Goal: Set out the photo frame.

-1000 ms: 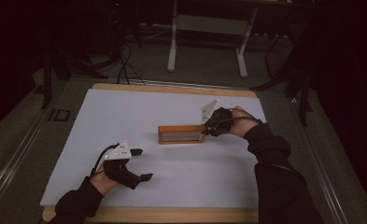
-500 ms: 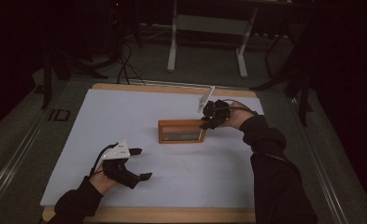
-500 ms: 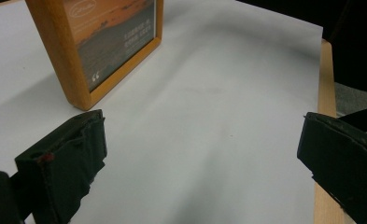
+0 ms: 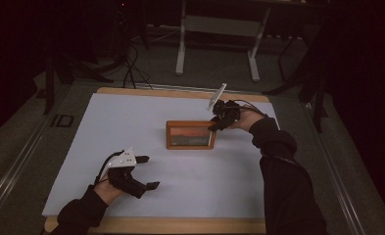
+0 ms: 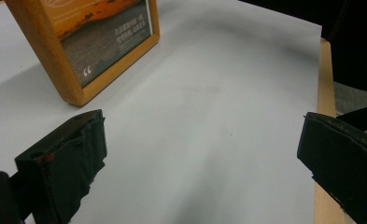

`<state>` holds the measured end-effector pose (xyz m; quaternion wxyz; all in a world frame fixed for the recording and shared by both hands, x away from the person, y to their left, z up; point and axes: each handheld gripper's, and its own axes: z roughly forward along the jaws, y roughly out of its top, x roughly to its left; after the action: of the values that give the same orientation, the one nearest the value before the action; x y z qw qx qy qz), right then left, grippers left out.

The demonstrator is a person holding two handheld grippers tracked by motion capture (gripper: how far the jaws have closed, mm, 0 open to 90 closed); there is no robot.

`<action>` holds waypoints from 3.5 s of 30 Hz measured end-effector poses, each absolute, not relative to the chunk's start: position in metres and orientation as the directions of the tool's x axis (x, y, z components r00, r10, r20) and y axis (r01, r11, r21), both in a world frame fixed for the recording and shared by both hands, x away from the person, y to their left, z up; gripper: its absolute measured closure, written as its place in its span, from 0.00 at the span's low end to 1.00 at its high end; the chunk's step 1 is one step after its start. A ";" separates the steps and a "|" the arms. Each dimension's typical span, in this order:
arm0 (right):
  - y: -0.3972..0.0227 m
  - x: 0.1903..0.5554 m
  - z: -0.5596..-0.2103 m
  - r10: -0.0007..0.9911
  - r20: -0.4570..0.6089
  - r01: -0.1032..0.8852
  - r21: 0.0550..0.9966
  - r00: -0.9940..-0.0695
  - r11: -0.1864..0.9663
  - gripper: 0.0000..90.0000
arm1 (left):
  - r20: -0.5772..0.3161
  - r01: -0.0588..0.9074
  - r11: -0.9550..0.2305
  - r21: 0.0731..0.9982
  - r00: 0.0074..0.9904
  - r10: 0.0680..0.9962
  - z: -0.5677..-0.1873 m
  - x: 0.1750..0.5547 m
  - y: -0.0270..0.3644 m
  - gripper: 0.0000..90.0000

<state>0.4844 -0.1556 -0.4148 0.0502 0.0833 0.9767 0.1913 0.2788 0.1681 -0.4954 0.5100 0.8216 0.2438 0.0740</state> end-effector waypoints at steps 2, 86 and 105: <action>-0.155 0.486 -0.415 0.193 -0.066 0.154 0.383 -0.979 0.911 0.71 | -0.123 0.323 -0.364 0.874 0.869 0.478 -0.496 0.279 0.168 0.02; -0.153 0.493 -0.400 0.369 -0.114 0.258 0.530 -0.923 0.808 0.19 | -0.138 0.335 -0.373 0.865 0.875 0.465 -0.501 0.278 0.166 0.02; -0.173 0.450 -0.392 0.431 -0.024 0.297 0.690 -0.902 0.659 0.16 | -0.138 0.335 -0.375 0.864 0.875 0.465 -0.501 0.277 0.165 0.02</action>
<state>0.4503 -0.1729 -0.3917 0.0930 0.2010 0.9061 0.3604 0.2771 0.1650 -0.5014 0.5040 0.8266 0.2420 0.0641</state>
